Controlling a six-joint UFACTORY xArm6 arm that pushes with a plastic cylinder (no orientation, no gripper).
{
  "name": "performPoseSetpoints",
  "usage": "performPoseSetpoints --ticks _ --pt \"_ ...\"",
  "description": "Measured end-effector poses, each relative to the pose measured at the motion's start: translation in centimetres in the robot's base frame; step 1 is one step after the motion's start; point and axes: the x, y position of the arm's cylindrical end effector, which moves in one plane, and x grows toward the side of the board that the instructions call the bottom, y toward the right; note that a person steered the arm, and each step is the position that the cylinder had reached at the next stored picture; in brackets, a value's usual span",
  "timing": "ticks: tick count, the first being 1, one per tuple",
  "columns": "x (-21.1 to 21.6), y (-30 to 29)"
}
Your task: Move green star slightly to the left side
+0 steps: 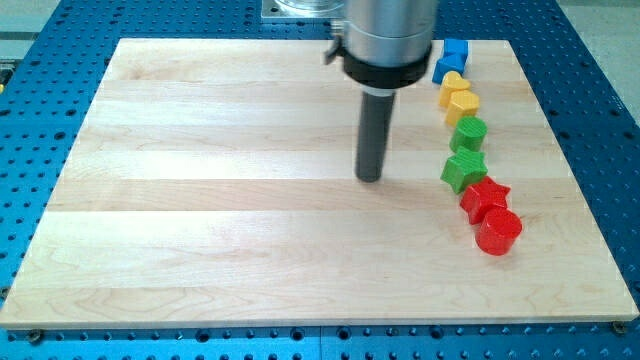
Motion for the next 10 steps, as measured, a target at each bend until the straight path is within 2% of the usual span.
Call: performPoseSetpoints --ticks 2,3,4,5,6,7,8,9,10 --pt "0.0 6.8" --pt "0.0 8.3" --pt "-0.8 5.3" --pt "-3.3 1.6" --pt "-2.3 -4.1" --pt "8.4 -3.9" --pt "16.0 -3.6" --pt "16.8 -3.6" --pt "16.9 1.4"
